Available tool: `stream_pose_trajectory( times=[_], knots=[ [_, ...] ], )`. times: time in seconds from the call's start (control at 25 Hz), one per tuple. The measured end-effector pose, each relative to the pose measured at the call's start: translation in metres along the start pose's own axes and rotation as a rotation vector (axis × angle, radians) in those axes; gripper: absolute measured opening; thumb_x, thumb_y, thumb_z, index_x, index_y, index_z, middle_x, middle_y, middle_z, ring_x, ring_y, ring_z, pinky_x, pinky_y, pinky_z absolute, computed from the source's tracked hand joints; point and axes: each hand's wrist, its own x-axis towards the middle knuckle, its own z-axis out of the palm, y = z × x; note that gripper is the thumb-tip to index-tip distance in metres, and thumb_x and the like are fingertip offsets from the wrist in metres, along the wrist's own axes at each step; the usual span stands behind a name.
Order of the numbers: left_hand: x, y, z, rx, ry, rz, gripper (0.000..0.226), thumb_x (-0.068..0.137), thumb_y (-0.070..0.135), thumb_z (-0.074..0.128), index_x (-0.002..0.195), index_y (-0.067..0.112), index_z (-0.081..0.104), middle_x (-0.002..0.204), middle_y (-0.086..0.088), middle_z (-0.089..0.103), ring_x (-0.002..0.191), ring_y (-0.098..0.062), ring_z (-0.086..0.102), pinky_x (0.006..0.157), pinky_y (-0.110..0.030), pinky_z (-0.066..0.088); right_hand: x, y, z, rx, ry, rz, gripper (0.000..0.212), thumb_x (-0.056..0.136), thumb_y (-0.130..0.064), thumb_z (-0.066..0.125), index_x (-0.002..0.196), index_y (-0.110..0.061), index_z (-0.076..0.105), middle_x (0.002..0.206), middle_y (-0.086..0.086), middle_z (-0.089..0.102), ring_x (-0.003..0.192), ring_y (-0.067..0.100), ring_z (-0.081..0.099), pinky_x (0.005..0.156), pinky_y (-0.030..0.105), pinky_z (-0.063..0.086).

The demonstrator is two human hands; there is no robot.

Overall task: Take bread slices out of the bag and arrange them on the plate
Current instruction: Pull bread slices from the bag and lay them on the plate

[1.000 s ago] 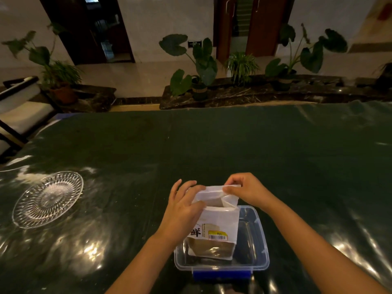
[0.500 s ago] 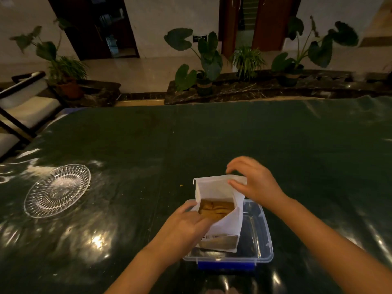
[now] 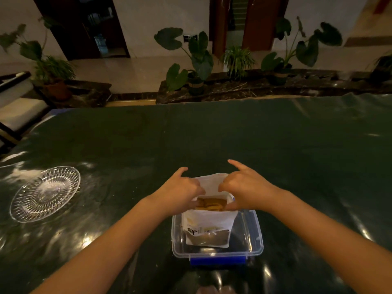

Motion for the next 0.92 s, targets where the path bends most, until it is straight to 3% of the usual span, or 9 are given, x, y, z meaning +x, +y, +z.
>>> stream_pose_trajectory(
  times=[0.16,0.28,0.36,0.48,0.56,0.64,0.76,0.84,0.92],
  knots=[
    [-0.028,-0.010,0.013,0.027,0.064,0.039,0.055,0.087,0.061,0.019,0.104,0.035,0.064,0.120,0.010,0.063,0.129,-0.008,0.040,0.102,-0.047,-0.030,-0.021,0.009,0.006,-0.016,0.021,-0.027,0.044,0.074,-0.058,0.048,0.108,-0.032,0.062,0.122,-0.008,0.063,0.125,0.011,0.046,0.103,0.042,-0.033],
    [-0.039,-0.017,0.017,0.071,0.113,0.101,0.073,0.084,0.069,0.007,0.099,0.030,0.067,0.126,0.012,0.060,0.135,-0.007,0.030,0.100,-0.048,-0.036,-0.023,0.008,0.007,-0.111,-0.012,-0.056,0.043,0.078,-0.058,0.045,0.100,-0.029,0.067,0.131,-0.009,0.056,0.136,0.011,0.030,0.092,0.043,-0.044],
    [-0.042,-0.018,0.015,0.080,0.106,0.111,0.073,0.082,0.072,0.013,0.089,0.028,0.070,0.117,0.013,0.065,0.133,-0.005,0.034,0.101,-0.048,-0.035,-0.022,0.008,0.006,-0.144,-0.050,-0.049,0.045,0.079,-0.060,0.043,0.089,-0.026,0.071,0.131,-0.010,0.057,0.137,0.010,0.029,0.092,0.044,-0.044],
    [-0.048,-0.011,0.013,0.048,0.154,0.084,0.039,0.081,0.059,0.044,0.090,0.030,0.068,0.109,0.013,0.067,0.128,-0.006,0.042,0.107,-0.051,-0.026,-0.023,0.008,0.004,-0.141,-0.077,-0.024,0.040,0.079,-0.057,0.048,0.090,-0.025,0.069,0.123,-0.005,0.063,0.133,0.013,0.036,0.096,0.041,-0.041],
    [-0.053,-0.004,0.020,0.054,0.262,0.054,0.018,0.076,0.041,0.063,0.090,0.032,0.066,0.106,0.012,0.066,0.119,-0.009,0.050,0.112,-0.054,0.001,-0.021,0.002,0.001,-0.143,-0.078,-0.002,0.031,0.081,-0.047,0.052,0.099,-0.025,0.066,0.115,-0.002,0.066,0.124,0.015,0.047,0.104,0.041,-0.031],
    [-0.058,0.002,0.028,-0.010,0.376,0.011,0.016,0.070,0.034,0.070,0.086,0.032,0.065,0.105,0.010,0.065,0.110,-0.011,0.052,0.107,-0.047,0.030,-0.012,-0.009,-0.003,-0.058,-0.002,0.015,0.028,0.084,-0.036,0.054,0.109,-0.025,0.061,0.115,-0.001,0.066,0.116,0.014,0.054,0.112,0.038,-0.006],
    [-0.068,0.007,0.035,-0.140,0.476,-0.042,0.013,0.073,0.031,0.066,0.086,0.030,0.068,0.097,0.010,0.068,0.097,-0.009,0.053,0.087,-0.027,0.032,0.005,-0.026,-0.014,0.418,0.101,0.148,0.035,0.083,-0.027,0.060,0.118,-0.026,0.058,0.122,0.001,0.063,0.111,0.016,0.057,0.099,0.034,0.044],
    [-0.072,0.011,0.038,-0.211,0.489,-0.044,0.012,0.077,0.027,0.064,0.087,0.026,0.070,0.090,0.009,0.071,0.085,-0.008,0.060,0.075,-0.022,0.038,0.024,-0.033,-0.015,0.595,0.009,0.199,0.036,0.082,-0.023,0.062,0.118,-0.025,0.058,0.121,0.002,0.062,0.108,0.018,0.058,0.089,0.034,0.051],
    [-0.076,0.018,0.042,-0.258,0.482,0.001,0.011,0.078,0.023,0.063,0.084,0.021,0.071,0.085,0.006,0.072,0.077,-0.009,0.065,0.064,-0.022,0.048,0.045,-0.036,-0.003,0.558,-0.131,0.208,0.029,0.082,-0.023,0.062,0.112,-0.023,0.062,0.112,0.003,0.064,0.099,0.019,0.061,0.084,0.032,0.052]
  ],
)
